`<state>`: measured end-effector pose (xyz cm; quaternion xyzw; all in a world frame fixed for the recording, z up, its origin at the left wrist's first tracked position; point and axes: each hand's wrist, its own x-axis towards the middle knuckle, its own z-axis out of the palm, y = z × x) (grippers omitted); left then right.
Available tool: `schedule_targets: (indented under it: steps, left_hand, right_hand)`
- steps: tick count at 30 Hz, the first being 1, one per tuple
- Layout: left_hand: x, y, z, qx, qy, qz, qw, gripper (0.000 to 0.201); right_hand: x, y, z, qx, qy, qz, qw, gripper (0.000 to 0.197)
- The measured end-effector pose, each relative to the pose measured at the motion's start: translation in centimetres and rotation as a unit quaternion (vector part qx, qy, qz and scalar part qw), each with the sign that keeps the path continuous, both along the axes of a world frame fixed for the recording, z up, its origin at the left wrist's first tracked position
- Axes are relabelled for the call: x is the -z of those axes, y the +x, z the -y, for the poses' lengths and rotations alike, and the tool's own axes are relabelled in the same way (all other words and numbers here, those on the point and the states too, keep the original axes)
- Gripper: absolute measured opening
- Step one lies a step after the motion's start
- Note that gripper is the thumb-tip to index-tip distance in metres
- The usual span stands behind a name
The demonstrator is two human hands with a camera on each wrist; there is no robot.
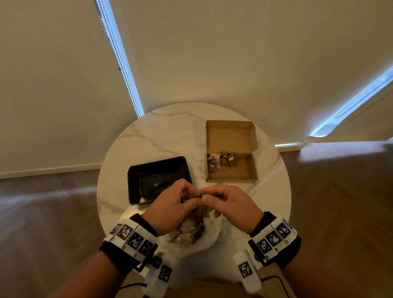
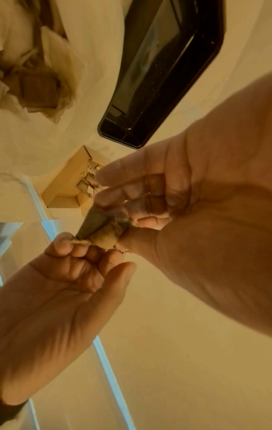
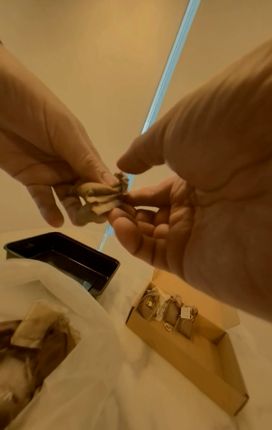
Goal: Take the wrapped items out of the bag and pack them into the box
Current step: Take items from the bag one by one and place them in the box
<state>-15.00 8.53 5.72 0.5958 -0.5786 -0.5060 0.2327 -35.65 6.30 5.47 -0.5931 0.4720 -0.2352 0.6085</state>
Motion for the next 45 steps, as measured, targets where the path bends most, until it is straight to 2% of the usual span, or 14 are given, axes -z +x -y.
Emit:
schedule_targets:
  steps: [6,12,20,25,28,32,34,38,45]
  left_hand:
    - [0.9,-0.3,0.9,-0.029,0.017,-0.018,0.999,0.027]
    - [1.9,-1.8,1.3,-0.052,0.039,-0.063,0.996,0.013]
    - [3.5,-3.9,1.5,-0.105,0.066,-0.087,0.988,0.018]
    - [4.9,-3.6,0.7,-0.132,0.077,-0.020,0.988,0.019]
    - [5.8,-2.5,-0.5,-0.155,0.095,-0.004,0.983,0.018]
    - [6.0,-1.5,-2.3,-0.179,0.120,0.017,0.976,0.013]
    - [6.0,-1.2,-3.1,-0.188,0.129,0.012,0.974,0.012]
    - [6.5,-0.4,-5.0,-0.196,0.142,0.018,0.970,0.014]
    - [6.9,-0.3,-7.0,-0.205,0.162,0.038,0.964,0.012]
  right_hand:
    - [1.6,-0.4,0.6,0.046,0.027,0.002,0.999,0.014]
    - [2.7,-1.6,2.6,0.024,0.026,-0.006,0.999,0.012]
    - [4.1,-2.7,5.6,0.013,0.041,-0.021,0.999,0.007]
    - [6.3,-4.8,10.7,0.047,-0.030,-0.121,0.991,0.007]
    - [9.1,-6.2,14.7,0.062,-0.060,-0.180,0.980,0.011]
    - [13.4,-7.2,18.4,-0.007,-0.102,-0.307,0.946,0.012]
    - [15.0,-7.3,19.4,-0.042,-0.112,-0.344,0.931,0.015]
    - [16.3,-6.7,20.1,-0.054,-0.125,-0.366,0.921,0.017]
    - [17.1,-6.0,19.6,-0.033,-0.150,-0.327,0.932,0.011]
